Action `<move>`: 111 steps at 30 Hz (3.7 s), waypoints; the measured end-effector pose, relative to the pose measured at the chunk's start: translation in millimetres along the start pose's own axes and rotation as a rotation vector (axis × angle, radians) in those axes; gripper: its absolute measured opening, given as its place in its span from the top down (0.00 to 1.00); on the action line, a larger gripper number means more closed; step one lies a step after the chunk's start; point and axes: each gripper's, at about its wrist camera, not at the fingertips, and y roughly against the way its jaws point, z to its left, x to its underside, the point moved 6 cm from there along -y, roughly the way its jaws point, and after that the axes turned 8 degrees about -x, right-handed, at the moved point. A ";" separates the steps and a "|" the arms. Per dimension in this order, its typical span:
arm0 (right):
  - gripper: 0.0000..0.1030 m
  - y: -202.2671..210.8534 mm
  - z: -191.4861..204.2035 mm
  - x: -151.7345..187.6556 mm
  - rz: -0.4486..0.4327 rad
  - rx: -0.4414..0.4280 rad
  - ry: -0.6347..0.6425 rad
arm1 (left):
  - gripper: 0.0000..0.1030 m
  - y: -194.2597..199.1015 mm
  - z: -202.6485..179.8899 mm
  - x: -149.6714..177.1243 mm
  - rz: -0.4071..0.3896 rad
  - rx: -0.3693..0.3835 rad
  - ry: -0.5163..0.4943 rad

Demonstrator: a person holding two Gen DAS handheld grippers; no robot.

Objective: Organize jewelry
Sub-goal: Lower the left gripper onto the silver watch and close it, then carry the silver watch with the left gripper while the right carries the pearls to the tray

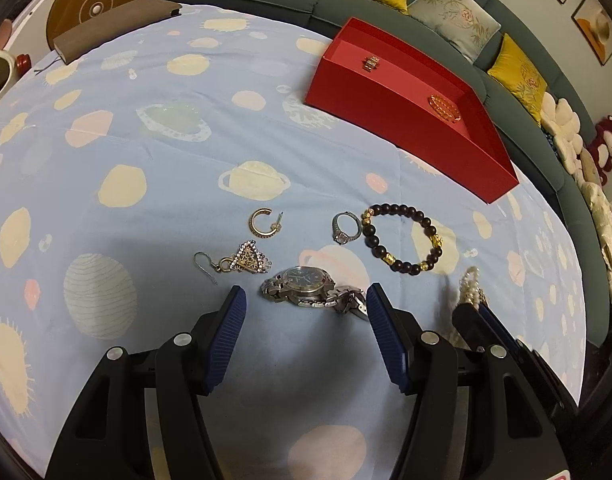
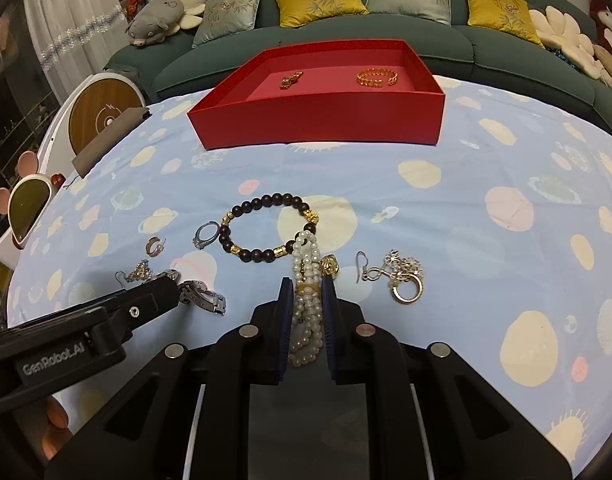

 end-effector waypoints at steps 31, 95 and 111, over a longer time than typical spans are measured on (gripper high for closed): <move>0.87 18.0 8.3 1.5 -0.010 -0.042 0.019 | 0.40 3.1 18.4 0.0 -0.008 -0.038 0.083; 0.87 66.9 20.9 -34.4 -0.163 -0.064 0.073 | 0.73 99.2 -38.3 -26.6 -0.356 0.165 -0.215; 0.87 49.6 -18.6 -161.1 -0.226 -0.083 0.010 | 0.73 114.4 -101.4 -170.7 -0.520 0.136 -0.283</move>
